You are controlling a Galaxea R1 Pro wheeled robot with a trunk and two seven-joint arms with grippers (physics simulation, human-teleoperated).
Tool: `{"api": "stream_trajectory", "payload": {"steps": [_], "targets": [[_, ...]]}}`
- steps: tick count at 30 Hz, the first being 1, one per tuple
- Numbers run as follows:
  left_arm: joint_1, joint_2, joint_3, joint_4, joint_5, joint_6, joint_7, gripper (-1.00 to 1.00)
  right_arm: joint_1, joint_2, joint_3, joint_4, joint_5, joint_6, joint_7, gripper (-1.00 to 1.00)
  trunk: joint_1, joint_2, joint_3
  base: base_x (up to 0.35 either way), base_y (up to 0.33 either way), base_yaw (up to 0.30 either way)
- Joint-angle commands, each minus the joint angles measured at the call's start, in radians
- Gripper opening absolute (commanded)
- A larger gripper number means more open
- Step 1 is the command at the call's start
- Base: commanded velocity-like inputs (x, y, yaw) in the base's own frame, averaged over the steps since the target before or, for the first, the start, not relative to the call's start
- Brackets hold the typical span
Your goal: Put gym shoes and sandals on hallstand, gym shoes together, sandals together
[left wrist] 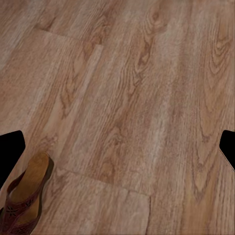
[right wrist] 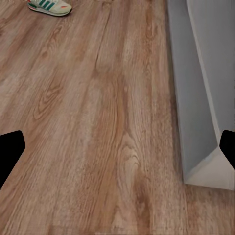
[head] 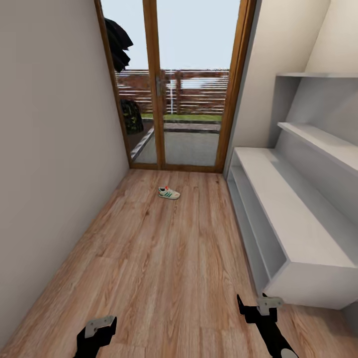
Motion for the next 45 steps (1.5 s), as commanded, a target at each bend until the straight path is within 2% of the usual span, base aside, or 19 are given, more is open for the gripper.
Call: {"api": "stream_trajectory", "payload": {"steps": [1, 45], "targets": [[-0.001, 0.0, 0.0, 0.001, 0.005, -0.003, -0.001, 1.0, 0.0, 0.0, 0.0, 0.0, 0.0, -0.003, 0.0, 1.0, 0.001, 0.0, -0.001, 0.34, 0.0, 0.0], [-0.001, 0.001, 0.0, 0.001, 0.006, -0.003, -0.001, 1.0, 0.0, 0.0, 0.001, 0.001, 0.0, -0.003, 0.0, 1.0, 0.001, 0.0, -0.001, 0.34, 0.0, 0.0]]}}
